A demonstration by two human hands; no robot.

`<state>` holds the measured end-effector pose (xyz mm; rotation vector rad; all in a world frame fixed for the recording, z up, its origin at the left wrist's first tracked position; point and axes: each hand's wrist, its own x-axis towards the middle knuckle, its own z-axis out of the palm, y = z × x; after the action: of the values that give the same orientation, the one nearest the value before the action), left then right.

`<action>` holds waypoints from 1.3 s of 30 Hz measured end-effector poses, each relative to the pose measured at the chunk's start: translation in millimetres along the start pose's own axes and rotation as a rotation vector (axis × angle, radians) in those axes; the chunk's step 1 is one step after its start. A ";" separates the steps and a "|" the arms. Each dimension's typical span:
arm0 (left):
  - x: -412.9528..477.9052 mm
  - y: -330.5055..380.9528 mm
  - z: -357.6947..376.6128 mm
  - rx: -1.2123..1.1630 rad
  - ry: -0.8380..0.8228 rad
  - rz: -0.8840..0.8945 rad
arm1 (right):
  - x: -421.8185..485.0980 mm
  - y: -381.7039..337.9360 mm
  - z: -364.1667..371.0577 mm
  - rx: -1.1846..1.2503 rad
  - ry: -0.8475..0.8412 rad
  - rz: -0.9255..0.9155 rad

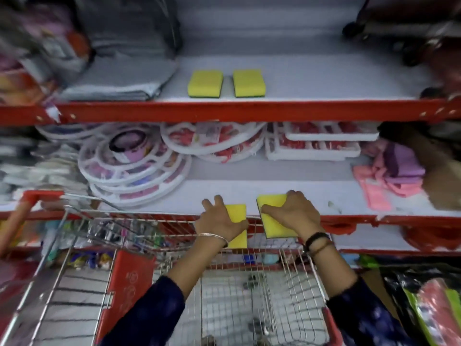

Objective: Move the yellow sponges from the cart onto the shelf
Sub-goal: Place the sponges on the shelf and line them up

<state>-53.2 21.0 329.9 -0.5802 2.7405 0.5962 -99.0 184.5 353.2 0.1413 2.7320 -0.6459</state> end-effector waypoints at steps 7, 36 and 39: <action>11.1 63.5 -106.8 -0.029 0.064 0.110 | 8.3 -27.4 -99.7 0.038 0.140 -0.094; 149.6 259.7 -186.5 0.212 0.189 0.219 | 174.2 -58.3 -228.3 0.000 0.301 -0.008; 150.1 256.3 -188.4 0.263 0.233 0.258 | 173.4 -55.2 -228.5 -0.014 0.291 -0.003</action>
<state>-331.4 102.3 529.2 -0.2489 3.0726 0.2228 -338.4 241.8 510.3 0.2455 3.0140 -0.6524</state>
